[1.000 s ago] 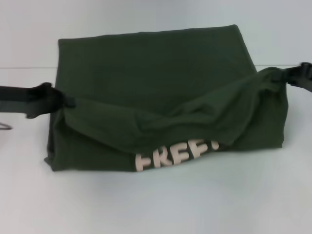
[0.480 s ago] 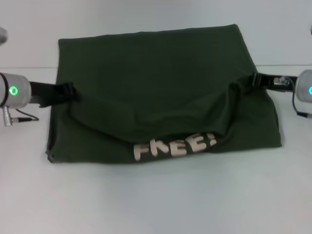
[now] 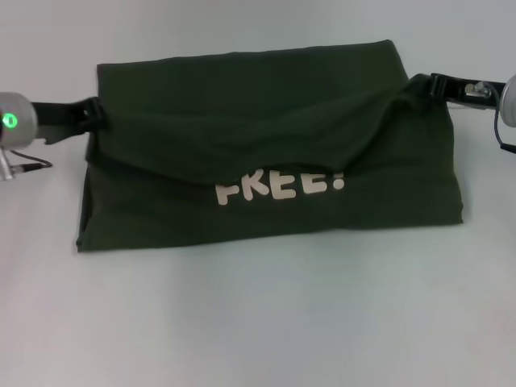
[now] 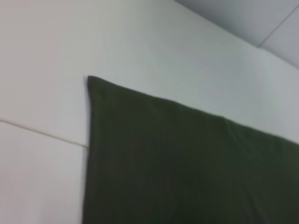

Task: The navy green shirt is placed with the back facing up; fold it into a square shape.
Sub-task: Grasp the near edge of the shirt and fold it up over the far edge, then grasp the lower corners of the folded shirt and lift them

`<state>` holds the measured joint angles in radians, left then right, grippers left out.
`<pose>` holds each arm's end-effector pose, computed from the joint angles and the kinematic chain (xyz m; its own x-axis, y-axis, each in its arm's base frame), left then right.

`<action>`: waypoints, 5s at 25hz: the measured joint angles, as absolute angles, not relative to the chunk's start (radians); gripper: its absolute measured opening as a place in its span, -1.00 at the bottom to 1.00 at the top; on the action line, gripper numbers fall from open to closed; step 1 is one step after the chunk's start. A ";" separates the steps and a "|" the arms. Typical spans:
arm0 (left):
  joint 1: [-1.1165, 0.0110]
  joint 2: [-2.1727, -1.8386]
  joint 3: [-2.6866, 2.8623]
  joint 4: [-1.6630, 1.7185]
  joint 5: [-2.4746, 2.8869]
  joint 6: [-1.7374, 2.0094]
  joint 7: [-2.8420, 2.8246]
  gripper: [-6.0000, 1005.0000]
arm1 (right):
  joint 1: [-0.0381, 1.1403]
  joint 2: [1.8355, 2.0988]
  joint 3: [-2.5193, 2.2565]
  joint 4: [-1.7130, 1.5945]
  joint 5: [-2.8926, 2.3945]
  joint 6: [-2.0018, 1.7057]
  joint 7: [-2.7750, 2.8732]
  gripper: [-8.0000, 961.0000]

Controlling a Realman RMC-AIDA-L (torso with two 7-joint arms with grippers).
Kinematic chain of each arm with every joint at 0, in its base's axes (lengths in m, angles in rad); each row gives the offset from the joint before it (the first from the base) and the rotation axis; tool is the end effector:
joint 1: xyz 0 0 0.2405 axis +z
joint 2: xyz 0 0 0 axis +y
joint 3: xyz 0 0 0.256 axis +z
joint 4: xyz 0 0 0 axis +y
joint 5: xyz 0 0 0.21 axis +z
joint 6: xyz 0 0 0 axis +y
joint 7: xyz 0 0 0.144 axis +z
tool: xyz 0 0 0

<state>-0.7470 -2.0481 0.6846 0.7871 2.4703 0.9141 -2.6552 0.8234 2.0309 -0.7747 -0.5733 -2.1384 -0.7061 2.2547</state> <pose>-0.2677 0.4503 0.0592 0.1981 0.7100 0.6758 0.9588 0.0030 -0.2841 0.2391 0.4758 0.0301 0.3938 -0.6043 -0.6926 -0.9168 -0.2036 -0.3437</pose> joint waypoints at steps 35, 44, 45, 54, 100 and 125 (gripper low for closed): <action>-0.684 -2.111 0.835 0.920 2.447 0.905 -2.657 -0.62 | 0.855 2.029 -0.955 -0.578 -2.250 -0.572 2.333 -0.47; -0.467 -2.128 0.808 1.075 2.226 1.058 -2.558 -0.02 | 0.634 2.007 -0.838 -0.804 -1.965 -1.072 2.327 0.31; -0.467 -2.118 0.787 1.044 2.204 1.078 -2.522 0.04 | 0.625 1.999 -0.824 -0.783 -1.952 -1.112 2.314 0.36; -0.486 -2.038 0.596 0.842 2.151 1.286 -2.286 0.73 | 0.572 1.959 -0.770 -0.692 -1.942 -1.294 2.273 0.75; -0.515 -2.054 0.657 0.729 2.255 1.156 -2.413 -0.23 | 0.557 1.967 -0.747 -0.687 -1.939 -1.304 2.272 0.90; -0.587 -1.992 0.565 0.752 2.277 1.311 -2.434 -0.98 | 0.747 1.909 -0.759 -0.690 -2.458 -1.213 2.493 0.90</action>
<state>-0.5867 -1.9921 0.5653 0.7524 2.2768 1.3113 -2.4344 0.7473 1.9088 -0.7592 -0.6898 -2.4583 -1.2132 2.4933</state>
